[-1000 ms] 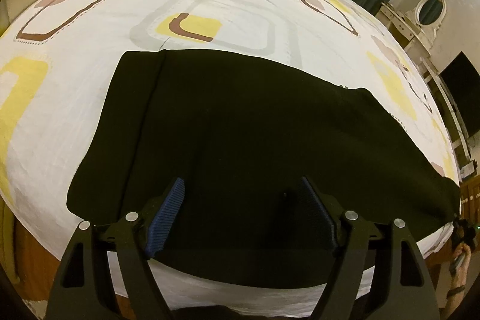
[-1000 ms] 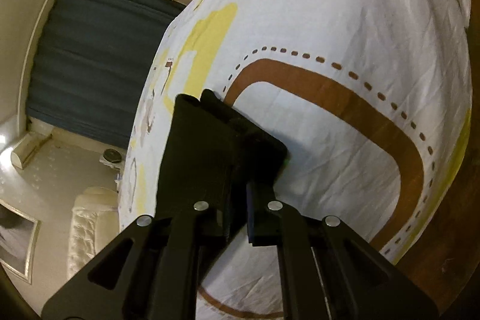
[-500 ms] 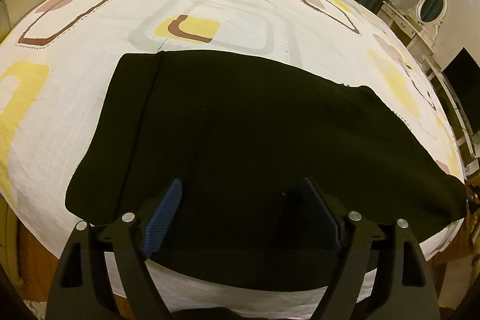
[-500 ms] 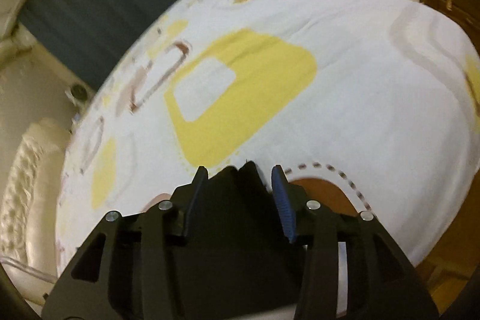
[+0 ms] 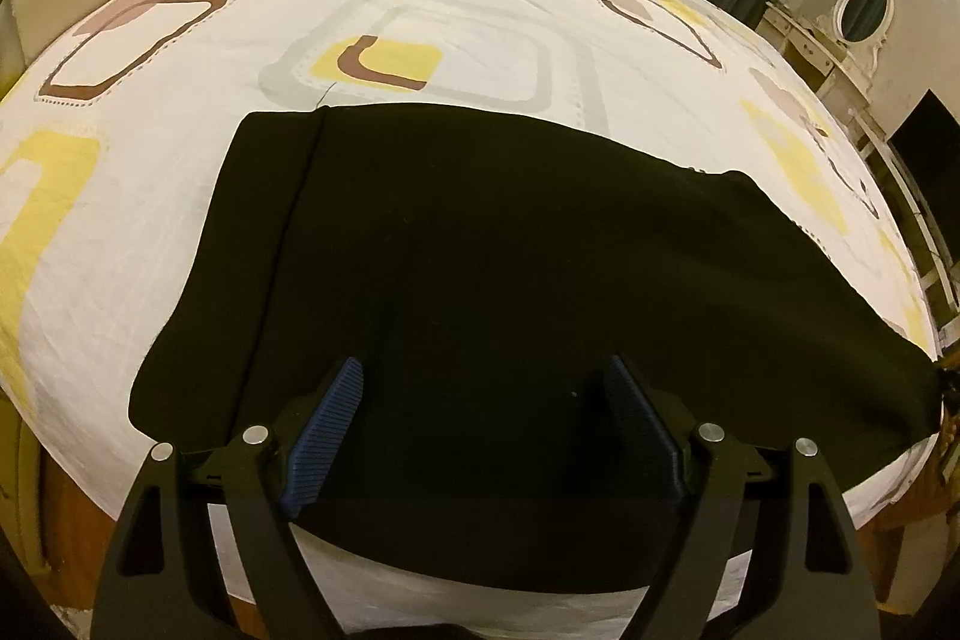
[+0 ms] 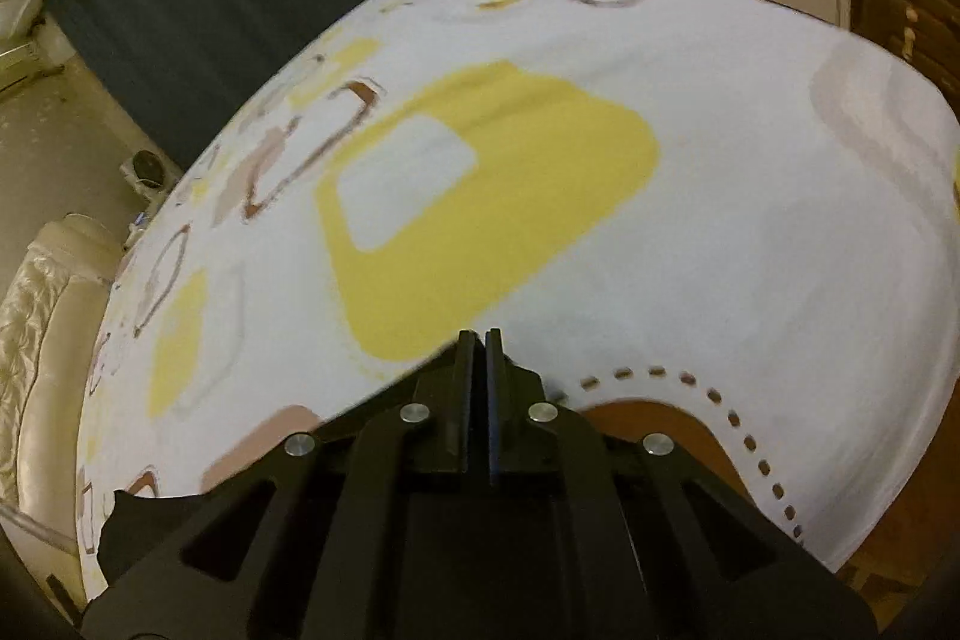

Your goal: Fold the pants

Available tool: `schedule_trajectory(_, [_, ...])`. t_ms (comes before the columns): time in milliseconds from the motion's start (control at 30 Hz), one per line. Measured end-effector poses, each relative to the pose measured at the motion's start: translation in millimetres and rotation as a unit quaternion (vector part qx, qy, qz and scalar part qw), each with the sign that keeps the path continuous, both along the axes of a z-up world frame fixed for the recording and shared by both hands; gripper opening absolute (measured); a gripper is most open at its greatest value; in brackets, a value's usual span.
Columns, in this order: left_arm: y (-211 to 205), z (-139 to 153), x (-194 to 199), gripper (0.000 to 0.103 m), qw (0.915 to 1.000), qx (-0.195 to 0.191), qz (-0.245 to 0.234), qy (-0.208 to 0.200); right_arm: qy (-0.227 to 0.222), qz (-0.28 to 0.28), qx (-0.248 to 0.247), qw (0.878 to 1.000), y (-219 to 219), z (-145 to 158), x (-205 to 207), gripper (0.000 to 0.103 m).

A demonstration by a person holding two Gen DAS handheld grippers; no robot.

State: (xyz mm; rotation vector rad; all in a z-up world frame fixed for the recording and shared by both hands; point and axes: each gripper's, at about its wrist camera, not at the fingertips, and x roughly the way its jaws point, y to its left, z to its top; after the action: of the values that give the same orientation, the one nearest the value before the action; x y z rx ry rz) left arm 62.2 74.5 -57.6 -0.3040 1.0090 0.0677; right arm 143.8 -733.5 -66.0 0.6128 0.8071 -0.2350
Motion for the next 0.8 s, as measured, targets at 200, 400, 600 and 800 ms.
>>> schedule_trajectory(200, [0, 0, 0, 0.082, 1.0, -0.001, 0.001, -0.001, 0.01, -0.026, 0.01, 1.0, -5, -14, 5, 0.003])
schedule_trajectory(400, [0, 1, -1, 0.082, 1.0, -0.001, 0.005, -0.004, -0.07, -0.069, 0.063, 0.993, 8, 17, -36, 0.014])
schedule_trajectory(600, [-3, 8, -3, 0.082, 0.9999, -0.006, 0.01, -0.007, -0.09, 0.025, 0.24, 0.966, 115, 4, -88, 0.024])
schedule_trajectory(800, [-10, 17, -8, 0.082, 0.9998, -0.016, 0.008, -0.011, -0.011, 0.111, 0.33, 0.937, 223, -38, -100, 0.024])
